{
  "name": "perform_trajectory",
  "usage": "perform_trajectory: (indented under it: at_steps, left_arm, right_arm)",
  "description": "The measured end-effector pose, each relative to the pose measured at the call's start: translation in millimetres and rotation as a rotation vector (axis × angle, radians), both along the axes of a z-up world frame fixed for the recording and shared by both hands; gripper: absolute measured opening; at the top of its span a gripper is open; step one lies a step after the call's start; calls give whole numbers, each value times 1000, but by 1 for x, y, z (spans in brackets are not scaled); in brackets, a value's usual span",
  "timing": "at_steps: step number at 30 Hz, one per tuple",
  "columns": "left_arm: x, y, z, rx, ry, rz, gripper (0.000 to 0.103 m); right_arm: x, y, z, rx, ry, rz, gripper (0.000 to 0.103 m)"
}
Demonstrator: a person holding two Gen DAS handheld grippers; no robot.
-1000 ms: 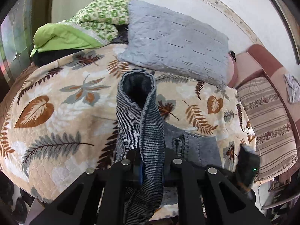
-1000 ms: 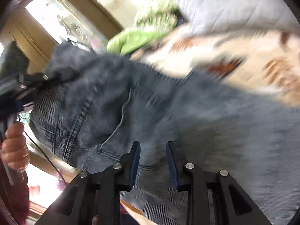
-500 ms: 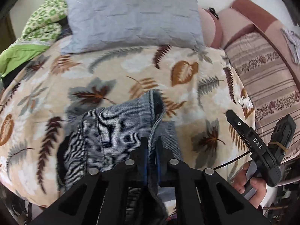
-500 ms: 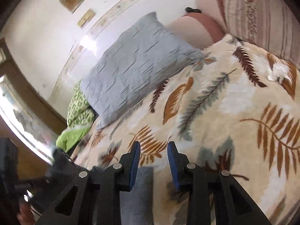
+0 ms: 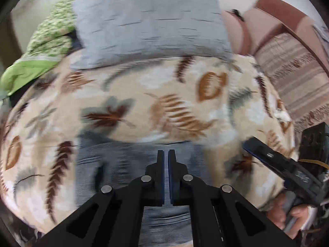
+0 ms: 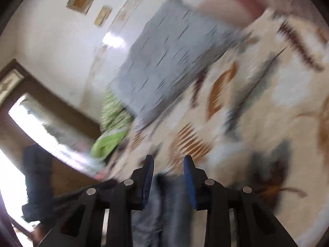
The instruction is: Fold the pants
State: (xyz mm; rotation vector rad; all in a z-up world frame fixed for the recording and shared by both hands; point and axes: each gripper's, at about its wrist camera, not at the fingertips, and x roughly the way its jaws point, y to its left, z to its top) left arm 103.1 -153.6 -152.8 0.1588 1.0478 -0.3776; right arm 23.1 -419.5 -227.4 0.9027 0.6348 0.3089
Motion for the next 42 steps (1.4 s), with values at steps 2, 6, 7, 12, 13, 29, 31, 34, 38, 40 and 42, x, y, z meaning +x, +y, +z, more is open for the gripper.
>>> perform_trajectory:
  at_steps: [2,6,7,12,13,29,31,34,38,40,42]
  left_arm:
    - [2,33,-5,42,-12,61,3]
    - [1,95,-29,88,31,163,3]
    - [0,108,-36,89,50,184,3]
    - [-1,144,-68,74,123,233,3]
    - [-1,144,-72,67,130,233,3]
    - [-14,144,-88,-10,140,138,0]
    - [-18,137,-87,-5,135,115,0]
    - [-27,119,-83,4,115,62,0]
    - [-39,95,-84,16,106,-7,0]
    - [-39,83,-92,77,98,-30,0]
    - [-39,78,-98,127,90,-41,0]
  right_arm:
    - [8,18,-2,26,4,106,33]
    - [14,44,-5,-11,37,189,58]
    - [15,48,-7,-16,49,196,64]
    - [27,75,-24,-56,129,235,64]
    - [30,80,-28,-73,149,241,64]
    - [5,158,-17,-366,64,340,11]
    - [-4,159,-3,-382,15,308,10]
    - [-18,151,12,-375,-32,248,10]
    - [-21,116,6,-354,34,129,10]
    - [-14,104,-11,-362,143,79,10]
    - [-2,100,-38,-340,294,89,16]
